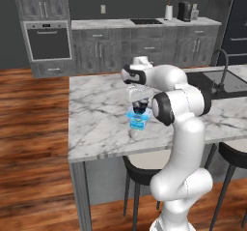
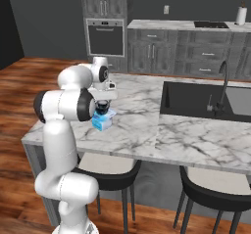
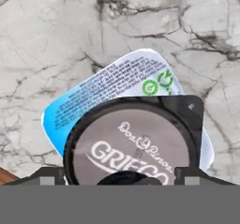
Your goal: Stack the yogurt containers by placing the smaller containers on top of the larger containers.
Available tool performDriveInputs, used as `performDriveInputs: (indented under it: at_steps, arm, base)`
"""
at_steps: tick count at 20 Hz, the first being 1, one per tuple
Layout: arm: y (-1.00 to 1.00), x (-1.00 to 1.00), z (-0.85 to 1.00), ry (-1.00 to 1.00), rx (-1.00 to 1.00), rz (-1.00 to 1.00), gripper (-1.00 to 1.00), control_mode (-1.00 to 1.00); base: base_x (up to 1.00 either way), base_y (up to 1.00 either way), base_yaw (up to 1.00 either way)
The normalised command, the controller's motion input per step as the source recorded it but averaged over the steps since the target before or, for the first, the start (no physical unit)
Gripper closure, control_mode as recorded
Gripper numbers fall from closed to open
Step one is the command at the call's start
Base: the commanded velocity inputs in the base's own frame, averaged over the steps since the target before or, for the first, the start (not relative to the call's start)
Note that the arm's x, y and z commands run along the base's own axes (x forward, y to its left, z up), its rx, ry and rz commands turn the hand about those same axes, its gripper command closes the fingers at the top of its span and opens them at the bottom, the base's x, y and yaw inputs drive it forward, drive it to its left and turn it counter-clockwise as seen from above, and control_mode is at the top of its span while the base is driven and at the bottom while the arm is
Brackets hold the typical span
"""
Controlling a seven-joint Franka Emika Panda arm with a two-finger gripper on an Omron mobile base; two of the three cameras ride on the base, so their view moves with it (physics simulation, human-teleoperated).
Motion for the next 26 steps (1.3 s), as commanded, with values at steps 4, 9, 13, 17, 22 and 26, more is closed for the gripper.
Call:
performDriveInputs:
  at_steps: [4,9,13,17,22,26]
  arm:
    - [0.09,0.00,0.00,0.06,0.00,0.00,-1.00,-1.00]
    - [0.09,0.00,0.14,0.06,0.00,0.00,-1.00,-1.00]
    - [0.06,0.00,0.21,0.09,0.00,0.00,-1.00,-1.00]
    - [0.00,0.00,0.19,0.08,0.00,0.00,-1.00,-1.00]
    - [0.00,-0.07,0.23,0.03,0.00,0.00,-1.00,-1.00]
    - [-0.04,-0.35,0.38,0.00,0.00,0.00,-1.00,-1.00]
  base:
    - [0.00,0.00,0.00]
    - [0.00,0.00,0.00]
    - [0.00,0.00,0.00]
    - [0.00,0.00,0.00]
    - [0.00,0.00,0.00]
    - [0.00,0.00,0.00]
